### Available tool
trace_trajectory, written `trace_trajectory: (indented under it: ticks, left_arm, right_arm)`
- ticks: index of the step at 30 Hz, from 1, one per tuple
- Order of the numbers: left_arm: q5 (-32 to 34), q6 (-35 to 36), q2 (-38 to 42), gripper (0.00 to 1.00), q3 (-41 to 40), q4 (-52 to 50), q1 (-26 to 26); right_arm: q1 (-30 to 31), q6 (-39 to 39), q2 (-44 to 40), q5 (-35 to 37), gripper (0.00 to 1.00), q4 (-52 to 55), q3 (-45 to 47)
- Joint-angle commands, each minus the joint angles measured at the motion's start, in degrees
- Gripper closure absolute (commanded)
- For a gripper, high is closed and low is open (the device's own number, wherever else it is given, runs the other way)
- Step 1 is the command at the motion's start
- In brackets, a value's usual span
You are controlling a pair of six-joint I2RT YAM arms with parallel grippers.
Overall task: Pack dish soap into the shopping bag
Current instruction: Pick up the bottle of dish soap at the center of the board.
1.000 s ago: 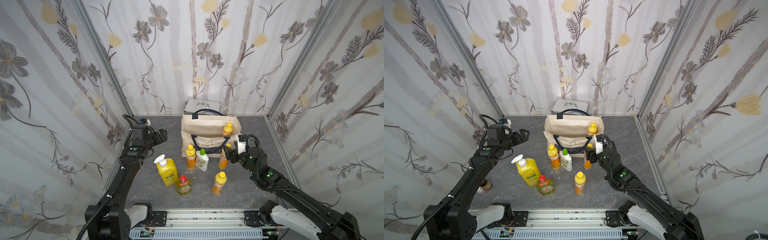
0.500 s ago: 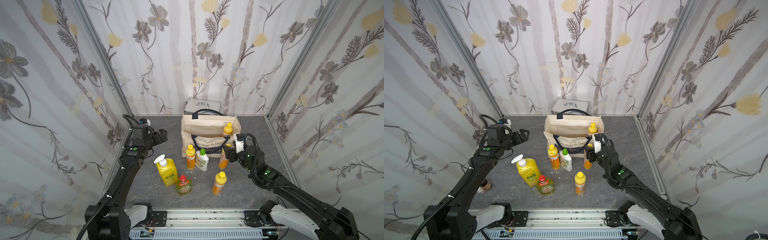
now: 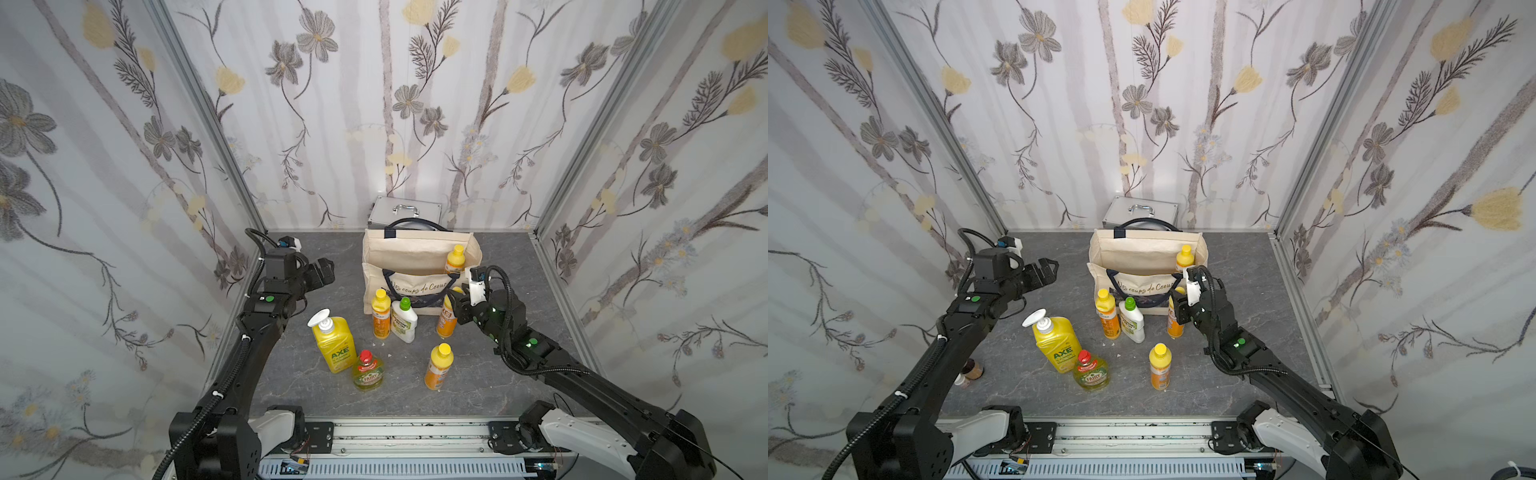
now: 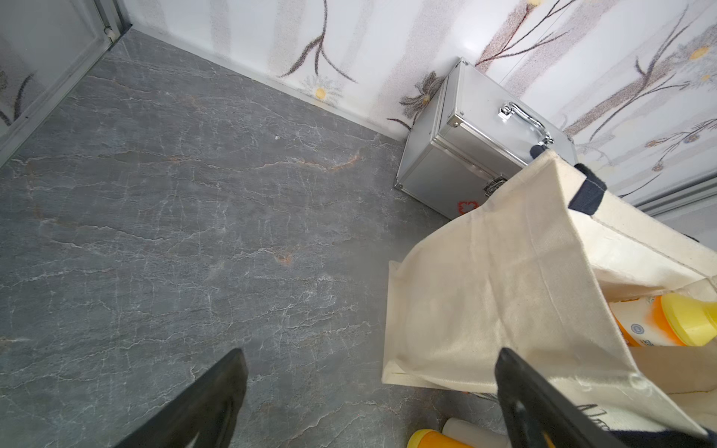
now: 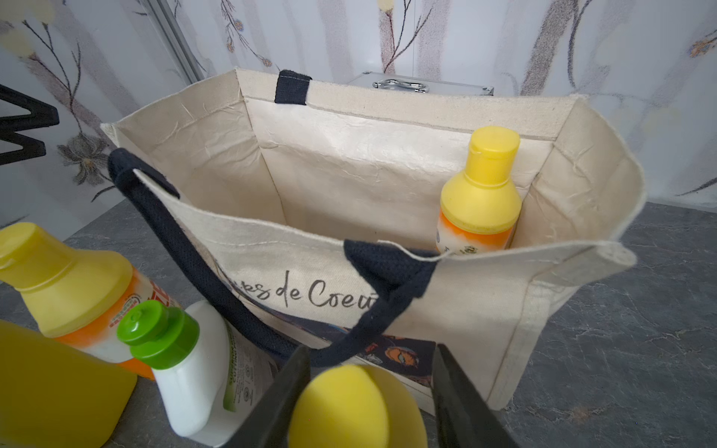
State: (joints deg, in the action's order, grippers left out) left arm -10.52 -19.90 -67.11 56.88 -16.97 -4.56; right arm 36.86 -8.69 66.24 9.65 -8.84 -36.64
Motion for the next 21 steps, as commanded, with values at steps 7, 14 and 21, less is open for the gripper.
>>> trace_trajectory:
  ticks: [7, 14, 21]
  left_arm:
    - [0.4, -0.1, 0.1, 0.0, 0.1, 0.5, 0.0]
    - [0.2, 0.0, -0.2, 0.0, 0.0, 0.6, 0.0]
    - [0.1, -0.1, -0.1, 0.0, 0.2, 0.8, 0.0]
  right_arm:
    - [0.4, 0.5, -0.9, 1.8, 0.66, 0.2, -0.6]
    - [0.6, 0.9, -0.5, 2.3, 0.76, 1.5, -1.3]
    - [0.6, 1.4, -0.7, 2.9, 0.95, 5.1, -3.6]
